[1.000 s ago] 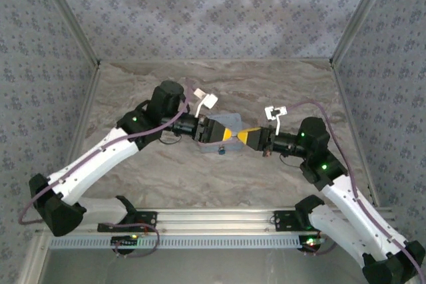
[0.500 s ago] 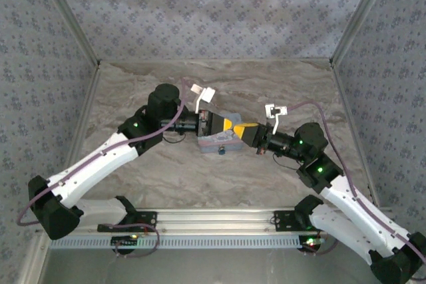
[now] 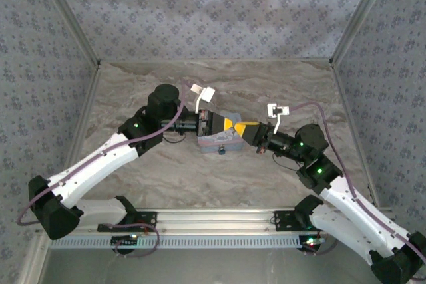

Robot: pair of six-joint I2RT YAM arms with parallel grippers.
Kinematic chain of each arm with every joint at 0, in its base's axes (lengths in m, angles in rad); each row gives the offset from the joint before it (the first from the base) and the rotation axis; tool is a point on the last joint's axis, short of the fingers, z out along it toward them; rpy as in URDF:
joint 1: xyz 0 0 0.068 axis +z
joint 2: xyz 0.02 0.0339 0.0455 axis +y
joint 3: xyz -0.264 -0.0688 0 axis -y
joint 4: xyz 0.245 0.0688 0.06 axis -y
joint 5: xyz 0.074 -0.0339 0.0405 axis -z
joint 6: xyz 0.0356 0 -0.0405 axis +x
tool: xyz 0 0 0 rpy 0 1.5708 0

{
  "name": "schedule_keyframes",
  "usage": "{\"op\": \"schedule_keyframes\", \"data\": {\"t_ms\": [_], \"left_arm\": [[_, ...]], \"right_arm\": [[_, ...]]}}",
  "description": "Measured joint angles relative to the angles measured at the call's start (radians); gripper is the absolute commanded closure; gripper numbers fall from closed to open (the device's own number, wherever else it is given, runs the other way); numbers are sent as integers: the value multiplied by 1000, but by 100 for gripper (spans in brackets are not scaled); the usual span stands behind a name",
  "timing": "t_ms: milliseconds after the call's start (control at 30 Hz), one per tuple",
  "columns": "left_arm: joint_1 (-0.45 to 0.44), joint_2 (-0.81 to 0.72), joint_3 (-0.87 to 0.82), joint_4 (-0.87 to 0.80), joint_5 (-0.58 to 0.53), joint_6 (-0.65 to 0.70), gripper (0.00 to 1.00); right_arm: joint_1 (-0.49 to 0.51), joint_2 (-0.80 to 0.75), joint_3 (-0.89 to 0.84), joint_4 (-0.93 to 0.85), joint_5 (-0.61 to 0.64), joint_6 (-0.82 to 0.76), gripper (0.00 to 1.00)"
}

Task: Unlock the padlock with the key

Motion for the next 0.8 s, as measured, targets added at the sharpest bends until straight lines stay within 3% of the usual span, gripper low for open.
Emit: {"op": "schedule_keyframes", "data": {"t_ms": [667,700,733,767,800], "left_arm": [[0,0,0,10,-7,6,100],[0,0,0,10,-8,6,95],[0,0,0,7,-11,6,79],[-2,0,0,3,-16,10,70],[-5,0,0,-1,-23,13,65]], "right_arm": [[0,2,-6,-1,0,2,100],[0,0,-6,-3,0,2,100],[0,-4,-6,-6,0,2,100],[-2,-6,-6,-10,0,2,100],[-5,-9,-6,-18,0,1,100]]}}
